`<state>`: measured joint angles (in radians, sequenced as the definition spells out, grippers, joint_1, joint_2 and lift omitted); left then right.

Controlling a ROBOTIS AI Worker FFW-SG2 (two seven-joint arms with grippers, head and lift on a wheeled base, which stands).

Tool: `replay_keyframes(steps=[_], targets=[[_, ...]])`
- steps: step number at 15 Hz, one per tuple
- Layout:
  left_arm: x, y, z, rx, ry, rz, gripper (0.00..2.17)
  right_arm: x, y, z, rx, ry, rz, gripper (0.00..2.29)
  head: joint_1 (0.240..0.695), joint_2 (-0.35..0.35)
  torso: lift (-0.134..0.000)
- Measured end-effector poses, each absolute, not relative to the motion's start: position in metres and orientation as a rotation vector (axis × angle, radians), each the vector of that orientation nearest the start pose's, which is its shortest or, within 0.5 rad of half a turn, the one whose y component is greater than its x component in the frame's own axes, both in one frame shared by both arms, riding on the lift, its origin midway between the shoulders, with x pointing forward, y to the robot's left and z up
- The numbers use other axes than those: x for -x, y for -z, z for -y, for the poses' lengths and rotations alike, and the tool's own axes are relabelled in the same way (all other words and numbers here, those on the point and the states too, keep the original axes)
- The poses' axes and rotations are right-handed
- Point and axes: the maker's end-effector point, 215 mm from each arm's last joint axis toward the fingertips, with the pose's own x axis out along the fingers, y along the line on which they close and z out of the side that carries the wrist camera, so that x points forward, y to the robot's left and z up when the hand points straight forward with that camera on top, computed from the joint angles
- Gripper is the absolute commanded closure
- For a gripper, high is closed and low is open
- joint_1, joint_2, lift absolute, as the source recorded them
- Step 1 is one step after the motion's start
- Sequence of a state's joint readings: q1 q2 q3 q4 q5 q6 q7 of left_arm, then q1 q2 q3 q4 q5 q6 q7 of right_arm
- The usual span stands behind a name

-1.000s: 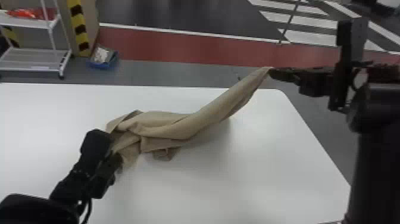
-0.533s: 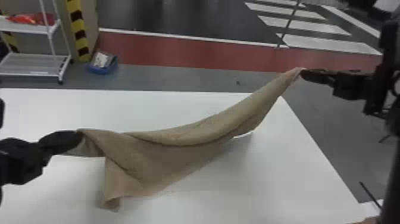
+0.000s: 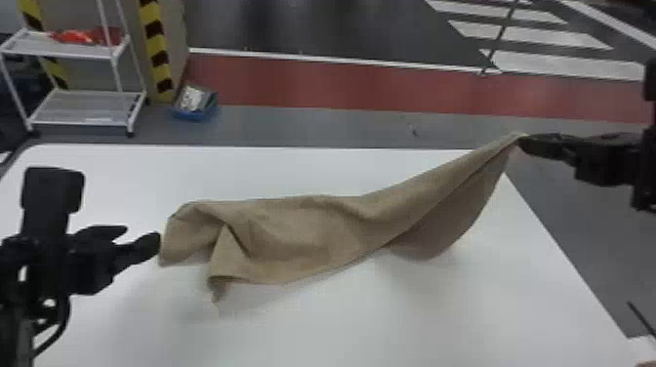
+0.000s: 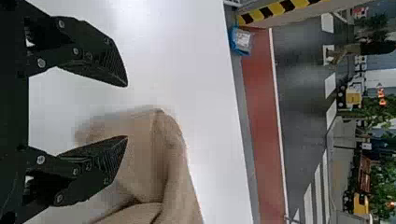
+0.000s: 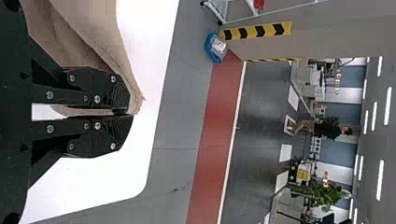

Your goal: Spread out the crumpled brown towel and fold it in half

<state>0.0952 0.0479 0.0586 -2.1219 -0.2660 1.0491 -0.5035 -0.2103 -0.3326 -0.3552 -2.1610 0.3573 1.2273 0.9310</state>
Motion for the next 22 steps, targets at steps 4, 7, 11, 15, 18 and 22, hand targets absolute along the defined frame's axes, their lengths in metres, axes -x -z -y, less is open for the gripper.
replay_keyframes(steps=[4,7,11,15,18,22], targets=[[-0.433,0.415,-0.217,-0.034,0.279,-0.700,0.21,-0.532,0.215,0.416,0.145,-0.153,-0.469,1.06,0.695,-0.223,-0.124],[-0.395,0.415,-0.185,0.014,0.310,-0.735,0.21,-0.534,0.217,0.408,0.151,-0.167,-0.471,1.06,0.695,-0.251,-0.124],[-0.391,0.435,-0.151,-0.034,0.302,-0.729,0.21,-0.536,0.221,0.400,0.148,-0.184,-0.473,1.06,0.695,-0.290,-0.124],[-0.419,0.426,-0.123,-0.035,0.297,-0.592,0.21,-0.532,0.228,0.400,0.144,-0.187,-0.485,1.06,0.695,-0.312,-0.124],[-0.424,0.432,-0.107,-0.035,0.321,-0.575,0.28,-0.528,0.227,0.401,0.138,-0.186,-0.486,1.06,0.695,-0.330,-0.124],[-0.424,0.448,-0.105,-0.039,0.325,-0.604,0.33,-0.526,0.225,0.406,0.132,-0.175,-0.488,1.06,0.695,-0.341,-0.124]])
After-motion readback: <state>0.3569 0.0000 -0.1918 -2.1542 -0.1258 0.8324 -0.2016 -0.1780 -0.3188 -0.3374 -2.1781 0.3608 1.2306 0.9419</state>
